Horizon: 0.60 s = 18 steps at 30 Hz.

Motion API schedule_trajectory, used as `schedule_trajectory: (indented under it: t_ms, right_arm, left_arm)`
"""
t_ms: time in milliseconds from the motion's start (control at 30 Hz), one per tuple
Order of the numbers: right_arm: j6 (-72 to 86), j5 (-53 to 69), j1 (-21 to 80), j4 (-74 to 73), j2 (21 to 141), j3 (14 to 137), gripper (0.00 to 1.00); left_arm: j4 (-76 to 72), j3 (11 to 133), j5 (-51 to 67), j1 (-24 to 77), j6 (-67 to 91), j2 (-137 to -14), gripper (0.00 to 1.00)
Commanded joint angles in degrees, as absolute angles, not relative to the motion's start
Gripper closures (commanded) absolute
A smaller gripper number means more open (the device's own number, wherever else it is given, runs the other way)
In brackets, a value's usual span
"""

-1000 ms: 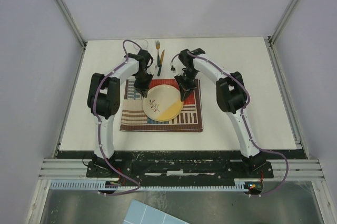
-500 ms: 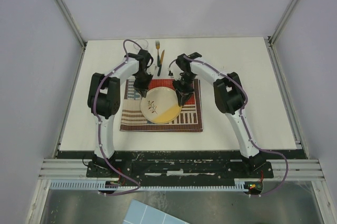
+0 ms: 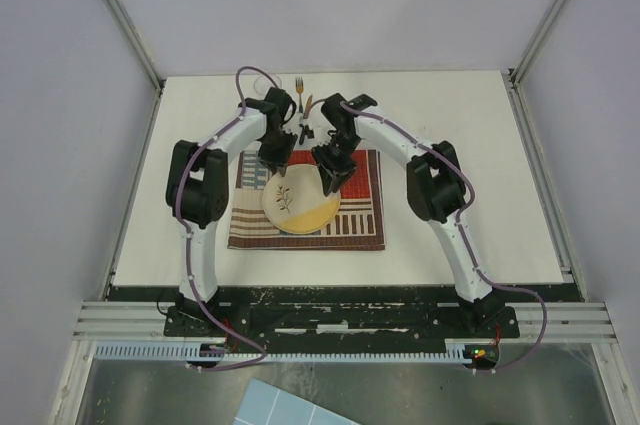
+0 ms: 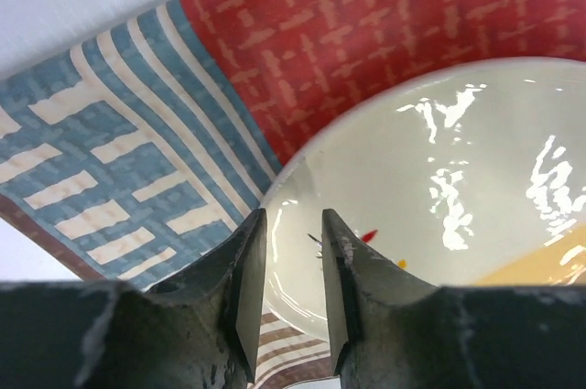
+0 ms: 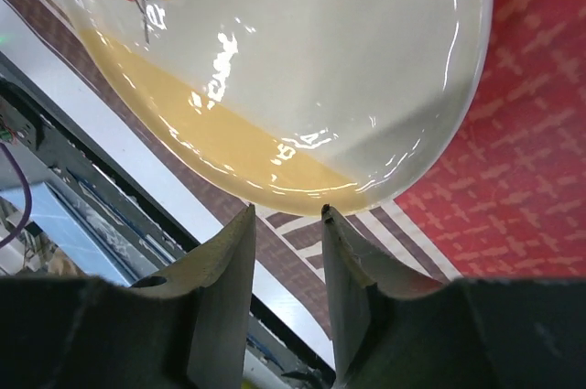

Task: Set the dinner table for one person
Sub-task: Adjust the plate on the napkin.

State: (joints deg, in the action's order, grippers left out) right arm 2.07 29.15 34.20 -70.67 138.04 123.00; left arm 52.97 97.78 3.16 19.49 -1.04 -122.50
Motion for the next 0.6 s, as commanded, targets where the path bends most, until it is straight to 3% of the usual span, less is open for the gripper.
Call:
schedule_trajectory:
  t_ms: [0,567]
  right_arm:
    - [1.29,30.93,33.08,-67.88,135.2,126.82,0.57]
    - [-0.08,27.26,29.75,-66.59,140.36,128.2,0.57]
  left_arm:
    - [51.01,97.47,3.79,20.48,-3.06,-115.85,0.61]
    - [49.68,88.13,3.34,18.64,-2.96,-111.99,0.6]
